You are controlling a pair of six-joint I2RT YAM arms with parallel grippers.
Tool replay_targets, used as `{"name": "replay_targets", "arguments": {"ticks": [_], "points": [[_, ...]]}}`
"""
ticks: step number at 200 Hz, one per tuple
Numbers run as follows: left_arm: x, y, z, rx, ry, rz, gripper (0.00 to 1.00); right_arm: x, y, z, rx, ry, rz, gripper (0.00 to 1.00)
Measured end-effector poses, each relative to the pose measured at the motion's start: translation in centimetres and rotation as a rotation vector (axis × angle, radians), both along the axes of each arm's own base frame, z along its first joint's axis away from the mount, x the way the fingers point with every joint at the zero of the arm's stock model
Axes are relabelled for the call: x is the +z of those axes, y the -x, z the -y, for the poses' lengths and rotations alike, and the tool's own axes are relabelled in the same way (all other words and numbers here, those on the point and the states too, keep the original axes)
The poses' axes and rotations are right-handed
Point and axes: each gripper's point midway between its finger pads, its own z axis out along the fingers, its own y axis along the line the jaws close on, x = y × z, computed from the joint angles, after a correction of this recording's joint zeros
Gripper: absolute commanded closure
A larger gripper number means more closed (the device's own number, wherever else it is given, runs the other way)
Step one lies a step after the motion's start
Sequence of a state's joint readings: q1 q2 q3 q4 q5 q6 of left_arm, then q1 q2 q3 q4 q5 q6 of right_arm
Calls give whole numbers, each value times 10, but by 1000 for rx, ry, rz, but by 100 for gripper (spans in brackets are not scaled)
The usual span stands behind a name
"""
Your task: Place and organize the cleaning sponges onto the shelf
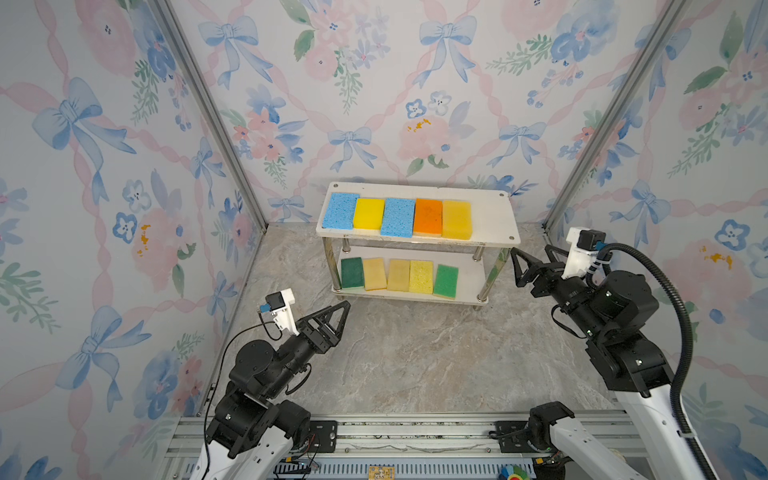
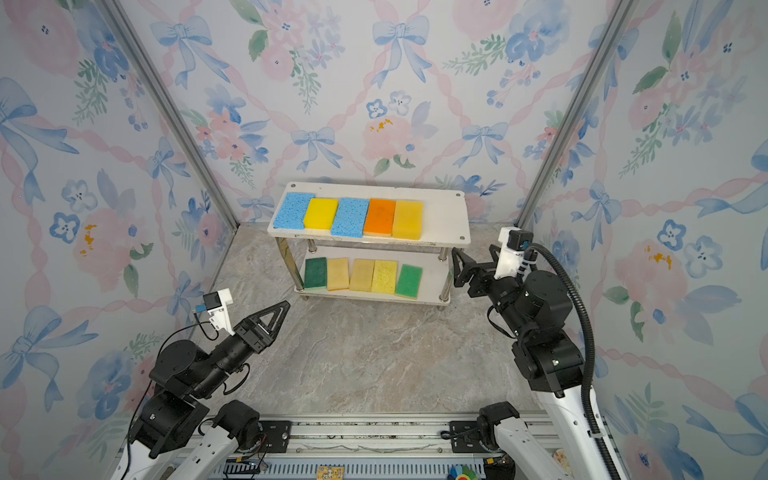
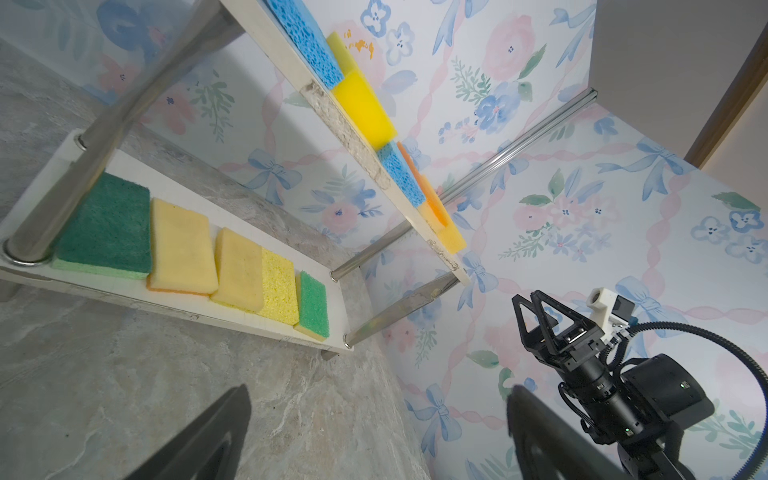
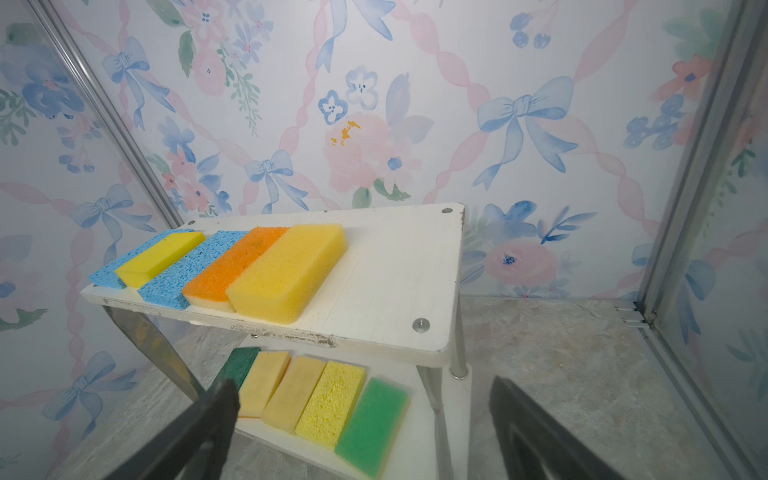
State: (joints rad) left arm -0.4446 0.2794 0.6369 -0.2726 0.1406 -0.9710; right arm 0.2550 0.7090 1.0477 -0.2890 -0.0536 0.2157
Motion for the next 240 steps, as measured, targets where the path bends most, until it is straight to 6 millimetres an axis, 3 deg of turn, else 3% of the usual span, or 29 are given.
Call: {"name": "replay_targets", "arguments": {"ticks": [73,101,141,176,216,240], "points": [[-5,7,-12,46,-102,69,2,-2,59,13,13,-35,71,3],[-11,8,-15,60,-119,84,2,-16,71,16,13,-36,29,3],[-36,0,-16,79,-156,40,2,-37,84,20,11,-27,-22,3],[-49,-4,-19,107,-174,15,2,-67,81,19,7,-26,-87,3],[-53,-11,-32,187,-200,12,2,-127,59,17,-17,-22,-216,3],[-62,-22,-40,254,-245,-23,2,-150,43,20,-61,3,-253,3]]}}
